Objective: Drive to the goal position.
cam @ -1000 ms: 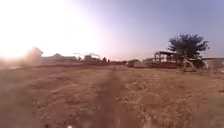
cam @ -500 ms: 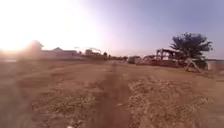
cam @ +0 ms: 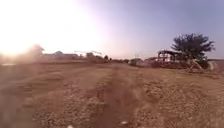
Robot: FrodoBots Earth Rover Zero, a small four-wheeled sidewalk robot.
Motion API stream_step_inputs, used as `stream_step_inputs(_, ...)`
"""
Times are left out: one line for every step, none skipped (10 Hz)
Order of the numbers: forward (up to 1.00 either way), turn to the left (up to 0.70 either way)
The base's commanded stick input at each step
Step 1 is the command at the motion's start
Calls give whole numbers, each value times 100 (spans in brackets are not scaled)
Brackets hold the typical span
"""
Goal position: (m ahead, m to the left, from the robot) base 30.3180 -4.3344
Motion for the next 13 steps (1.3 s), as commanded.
stream_step_inputs(69,0)
stream_step_inputs(69,0)
stream_step_inputs(69,0)
stream_step_inputs(69,0)
stream_step_inputs(69,0)
stream_step_inputs(69,0)
stream_step_inputs(69,0)
stream_step_inputs(69,0)
stream_step_inputs(69,0)
stream_step_inputs(69,0)
stream_step_inputs(69,0)
stream_step_inputs(69,0)
stream_step_inputs(69,0)
